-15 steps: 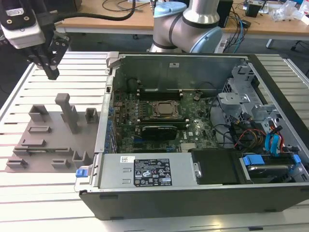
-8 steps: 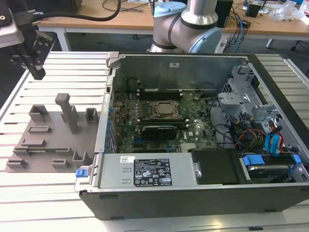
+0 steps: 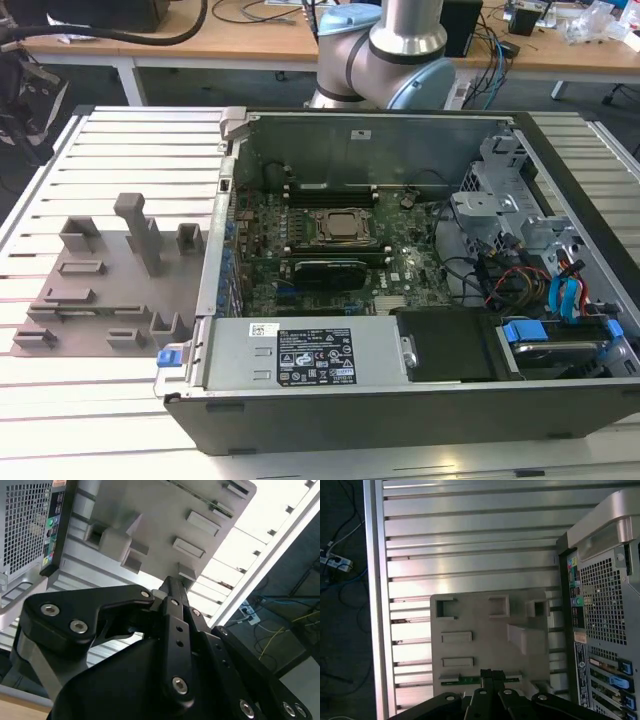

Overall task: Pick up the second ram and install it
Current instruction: 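Reach for the second ram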

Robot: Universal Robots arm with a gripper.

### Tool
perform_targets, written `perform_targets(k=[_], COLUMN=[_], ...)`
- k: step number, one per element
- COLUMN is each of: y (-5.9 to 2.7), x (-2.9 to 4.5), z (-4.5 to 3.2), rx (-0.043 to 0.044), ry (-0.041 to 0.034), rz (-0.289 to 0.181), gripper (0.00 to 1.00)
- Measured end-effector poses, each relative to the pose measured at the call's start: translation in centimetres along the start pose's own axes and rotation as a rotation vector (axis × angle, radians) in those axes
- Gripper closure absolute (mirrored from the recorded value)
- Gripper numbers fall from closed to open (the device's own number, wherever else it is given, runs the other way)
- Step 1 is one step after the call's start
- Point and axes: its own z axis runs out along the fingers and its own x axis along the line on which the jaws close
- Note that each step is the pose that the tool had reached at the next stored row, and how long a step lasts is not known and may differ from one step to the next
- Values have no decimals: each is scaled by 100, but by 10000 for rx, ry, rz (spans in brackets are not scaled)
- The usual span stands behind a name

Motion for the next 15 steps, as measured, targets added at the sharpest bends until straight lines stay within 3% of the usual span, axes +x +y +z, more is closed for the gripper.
perform_targets(k=[2, 15], y=[-86, -436], x=[-6, -26], z=[-3, -10], rx=[-2, -1], ry=[-2, -1], rz=[-1, -1], gripper=[90, 90])
